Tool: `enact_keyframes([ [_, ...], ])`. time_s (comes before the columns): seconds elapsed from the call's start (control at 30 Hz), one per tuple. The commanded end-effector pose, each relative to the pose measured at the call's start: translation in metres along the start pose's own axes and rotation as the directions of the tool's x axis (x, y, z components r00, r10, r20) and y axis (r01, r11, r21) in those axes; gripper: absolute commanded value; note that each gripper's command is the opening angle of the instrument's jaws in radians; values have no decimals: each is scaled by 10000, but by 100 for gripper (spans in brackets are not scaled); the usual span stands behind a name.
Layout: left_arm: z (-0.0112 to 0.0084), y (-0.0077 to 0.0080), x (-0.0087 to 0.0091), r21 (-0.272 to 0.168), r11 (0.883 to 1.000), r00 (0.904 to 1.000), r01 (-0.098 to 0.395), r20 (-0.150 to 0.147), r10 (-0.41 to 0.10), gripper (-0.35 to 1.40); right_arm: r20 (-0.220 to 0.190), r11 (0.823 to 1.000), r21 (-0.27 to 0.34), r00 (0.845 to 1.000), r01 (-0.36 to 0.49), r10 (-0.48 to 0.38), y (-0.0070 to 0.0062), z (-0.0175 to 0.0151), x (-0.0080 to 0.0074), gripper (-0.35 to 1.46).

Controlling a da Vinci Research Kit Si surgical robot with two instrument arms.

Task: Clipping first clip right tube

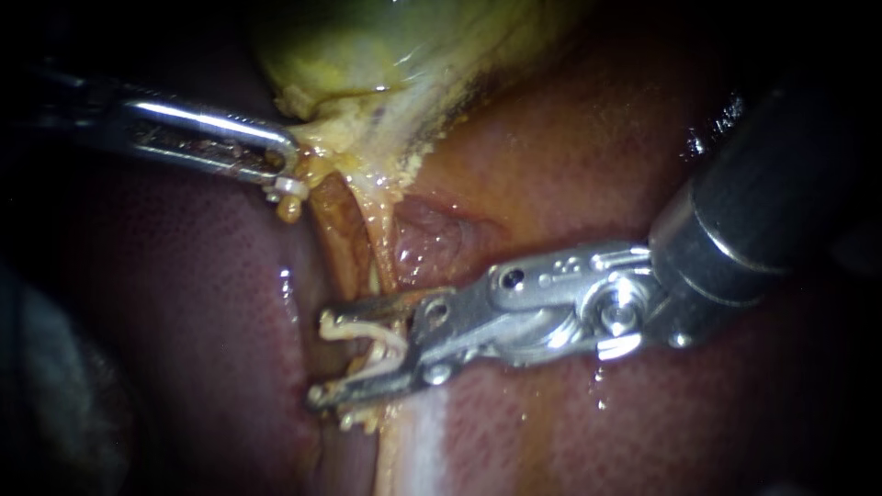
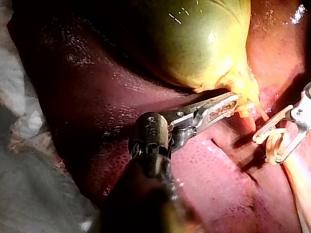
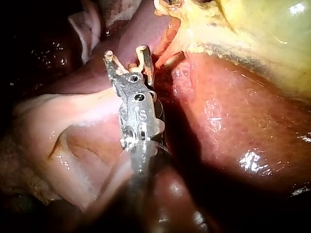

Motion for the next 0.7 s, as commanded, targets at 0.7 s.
enact_keyframes([
  [0.7,-3,-1,-2,-18,10000,10000,-11,13,11,-35,-104,10000,57,9999,-42,43,-17,-75,-3,45],
])
